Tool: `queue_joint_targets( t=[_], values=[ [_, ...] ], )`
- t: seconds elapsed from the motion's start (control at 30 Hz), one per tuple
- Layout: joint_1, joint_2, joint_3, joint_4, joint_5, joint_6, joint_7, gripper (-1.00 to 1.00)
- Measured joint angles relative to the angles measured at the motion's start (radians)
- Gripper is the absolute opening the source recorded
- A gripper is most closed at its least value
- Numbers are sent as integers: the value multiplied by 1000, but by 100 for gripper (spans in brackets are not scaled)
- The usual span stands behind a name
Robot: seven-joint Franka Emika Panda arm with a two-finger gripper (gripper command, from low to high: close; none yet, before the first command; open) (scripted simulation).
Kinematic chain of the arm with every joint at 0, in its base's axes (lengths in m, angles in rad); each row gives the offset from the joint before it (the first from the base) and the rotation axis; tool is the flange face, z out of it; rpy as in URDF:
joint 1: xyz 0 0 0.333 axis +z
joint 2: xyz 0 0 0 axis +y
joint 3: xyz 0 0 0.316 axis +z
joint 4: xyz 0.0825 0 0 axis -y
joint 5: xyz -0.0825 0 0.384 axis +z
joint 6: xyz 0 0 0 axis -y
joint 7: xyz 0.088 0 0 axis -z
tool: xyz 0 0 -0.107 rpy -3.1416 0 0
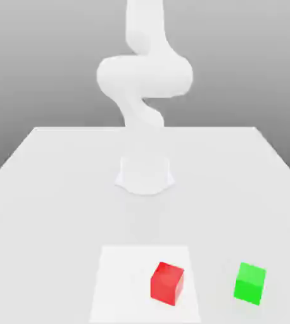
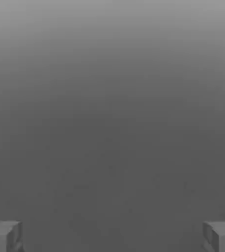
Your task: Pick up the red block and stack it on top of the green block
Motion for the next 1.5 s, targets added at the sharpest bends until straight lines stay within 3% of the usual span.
queue_joint_targets(
  t=[0.53,0.77,0.93,0.97,1.2,1.37,1.5],
  values=[
    [-112,589,157,-195,-104,269,397,0],
    [-92,832,167,-273,-65,396,500,0],
    [-41,1011,101,-253,-141,540,566,0],
    [-33,1031,90,-250,-150,556,574,-100],
    [-34,1028,92,-250,-150,555,574,-100],
    [-64,869,140,-276,-60,424,507,-100],
    [33,822,233,-228,-48,326,564,-100]
  ],
)
